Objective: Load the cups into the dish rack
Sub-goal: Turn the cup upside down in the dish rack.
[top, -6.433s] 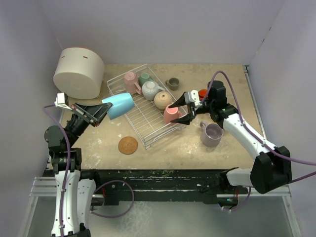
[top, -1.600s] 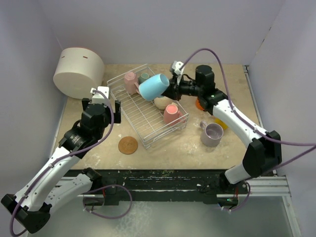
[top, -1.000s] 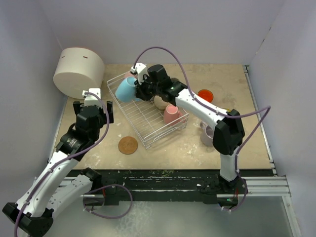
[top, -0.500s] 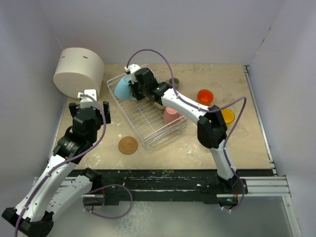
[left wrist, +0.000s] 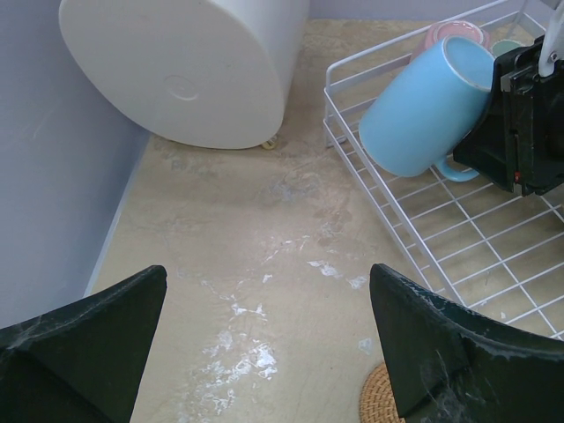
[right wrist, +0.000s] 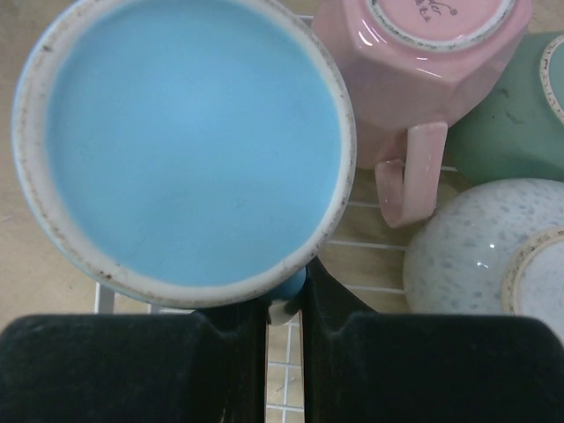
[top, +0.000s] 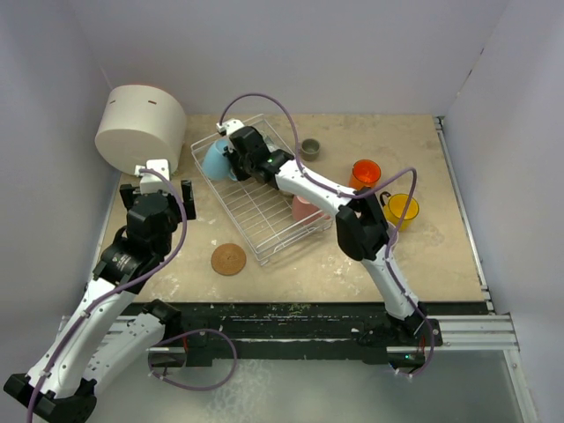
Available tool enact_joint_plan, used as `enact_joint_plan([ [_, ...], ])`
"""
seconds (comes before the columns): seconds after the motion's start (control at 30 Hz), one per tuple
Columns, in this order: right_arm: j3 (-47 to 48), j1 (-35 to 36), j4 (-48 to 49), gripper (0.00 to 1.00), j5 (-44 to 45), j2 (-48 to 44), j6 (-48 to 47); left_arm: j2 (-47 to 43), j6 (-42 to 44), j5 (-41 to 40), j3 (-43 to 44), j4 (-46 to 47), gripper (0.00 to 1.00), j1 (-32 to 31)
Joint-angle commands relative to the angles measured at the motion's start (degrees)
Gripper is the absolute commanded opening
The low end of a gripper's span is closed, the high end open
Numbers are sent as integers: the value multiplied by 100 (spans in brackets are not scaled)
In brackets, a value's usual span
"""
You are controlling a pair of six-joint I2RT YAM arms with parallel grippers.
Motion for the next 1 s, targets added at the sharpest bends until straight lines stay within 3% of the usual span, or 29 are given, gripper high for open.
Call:
enact_joint_plan([
  [0.0,514,48,415,0,291,-129,184,-64,125,-39,-35,243,99,66],
  [0.97,876,192,737,0,1121,531,-117,-90,136,131,-53,300,99,189],
])
